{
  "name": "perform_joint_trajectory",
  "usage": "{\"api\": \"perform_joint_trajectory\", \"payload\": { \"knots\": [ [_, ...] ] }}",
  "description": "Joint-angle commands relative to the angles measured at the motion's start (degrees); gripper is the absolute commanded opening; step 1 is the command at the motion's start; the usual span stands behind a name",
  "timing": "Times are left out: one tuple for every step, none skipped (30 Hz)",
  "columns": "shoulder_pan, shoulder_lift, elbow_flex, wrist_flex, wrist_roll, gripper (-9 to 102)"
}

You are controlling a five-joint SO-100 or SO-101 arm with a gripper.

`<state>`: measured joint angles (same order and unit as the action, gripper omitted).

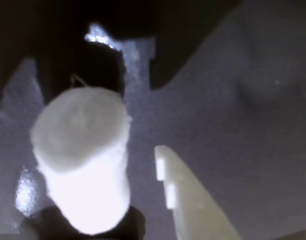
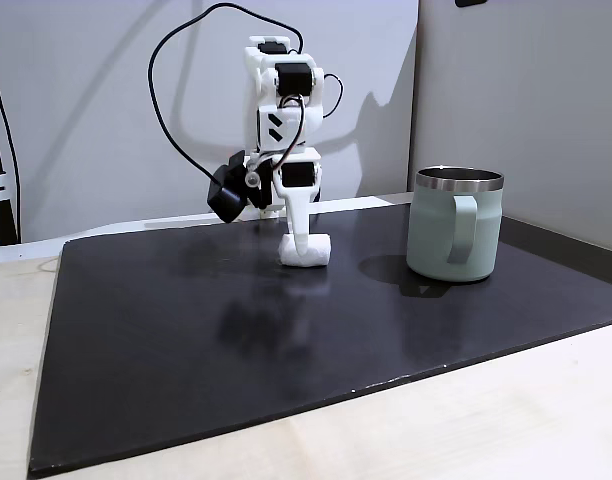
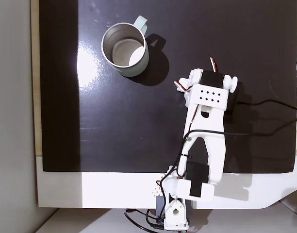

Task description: Grasp a gauze and put it in the cup.

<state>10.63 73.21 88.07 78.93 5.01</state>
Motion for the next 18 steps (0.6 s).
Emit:
{"api": "perform_joint_trajectory", "payload": {
  "knots": [
    [-1.1, -0.9, -4.0, -0.4, 0.4, 36],
    [-1.3, -1.4, -4.3, -0.5, 0.4, 36],
    [-1.5, -1.9, -4.5, -0.7, 0.4, 34],
    [-1.6, -2.4, -4.7, -0.9, 0.4, 33],
    [-1.6, -2.8, -4.7, -1.0, 0.6, 31],
    [-1.7, -3.3, -4.7, -1.0, 0.7, 30],
    [-1.8, -3.6, -4.5, -1.0, 0.8, 28],
    [-1.8, -4.0, -4.4, -1.0, 0.9, 27],
    [-1.7, -4.3, -4.3, -1.1, 1.2, 25],
    [-1.6, -4.7, -4.2, -1.1, 1.5, 22],
    [-1.4, -5.1, -4.2, -1.1, 1.8, 19],
    [-1.3, -5.4, -4.2, -1.1, 2.0, 15],
    [-1.2, -5.5, -4.2, -1.1, 2.2, 11],
    [-1.1, -5.6, -4.2, -1.1, 2.5, 8],
    [-0.9, -5.6, -4.1, -1.0, 2.9, 6],
    [-0.7, -5.6, -4.1, -0.9, 3.3, 4],
    [-0.6, -5.4, -4.1, -0.7, 3.3, 3],
    [-0.6, -5.2, -4.1, -0.5, 3.3, 2]
  ]
}}
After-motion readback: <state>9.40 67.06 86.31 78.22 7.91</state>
